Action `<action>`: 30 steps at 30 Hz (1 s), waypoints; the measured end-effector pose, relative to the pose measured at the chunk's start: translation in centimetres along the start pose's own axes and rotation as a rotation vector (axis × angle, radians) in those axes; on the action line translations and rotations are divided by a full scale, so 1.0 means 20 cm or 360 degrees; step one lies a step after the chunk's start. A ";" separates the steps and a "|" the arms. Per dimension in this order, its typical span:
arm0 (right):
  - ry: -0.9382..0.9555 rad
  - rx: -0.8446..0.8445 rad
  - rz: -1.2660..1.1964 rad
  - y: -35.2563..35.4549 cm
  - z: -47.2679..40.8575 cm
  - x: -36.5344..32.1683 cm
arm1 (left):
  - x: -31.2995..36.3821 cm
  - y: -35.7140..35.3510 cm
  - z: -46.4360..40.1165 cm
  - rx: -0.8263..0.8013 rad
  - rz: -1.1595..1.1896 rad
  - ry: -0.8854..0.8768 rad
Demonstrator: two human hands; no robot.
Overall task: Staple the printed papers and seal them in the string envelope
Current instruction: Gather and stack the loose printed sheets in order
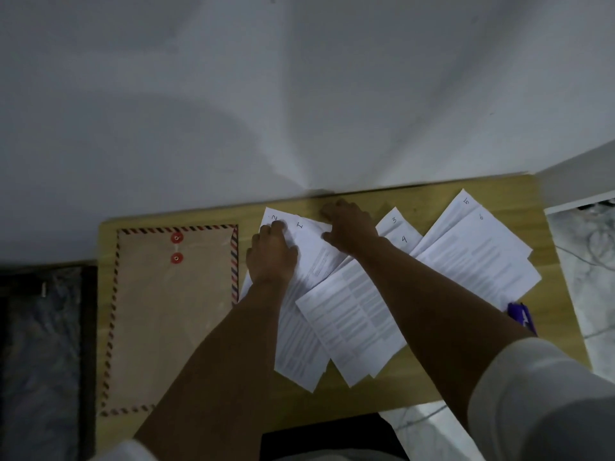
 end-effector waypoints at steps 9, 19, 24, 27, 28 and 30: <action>-0.0080 -0.0063 -0.0268 -0.05 -0.05 0.05 | -0.03 -0.04 -0.06 -0.0057 0.0241 0.0027; -0.0150 -0.0076 -0.0207 -0.04 -0.02 0.10 | -0.04 -0.05 -0.05 -0.0030 0.0196 -0.0030; -0.0155 -0.0070 -0.0224 -0.04 -0.01 0.09 | -0.05 -0.05 -0.06 -0.0044 0.0276 -0.0079; -0.0150 -0.0057 -0.0302 -0.03 0.00 0.08 | -0.06 -0.05 -0.06 -0.0070 0.0336 -0.0099; -0.0144 -0.0051 -0.0321 -0.03 0.00 0.07 | -0.06 -0.05 -0.06 -0.0076 0.0361 -0.0109; -0.0147 -0.0055 -0.0356 -0.03 -0.01 0.06 | -0.07 -0.05 -0.06 -0.0090 0.0401 -0.0126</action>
Point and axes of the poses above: each hand's wrist, its own z-axis away from the middle knuckle, its own y-axis out of the back of the hand, x = y × z, the point moved 8 cm from there along -z, towards the middle knuckle, and after that the axes turned 8 degrees about y, right-handed, at the moved point
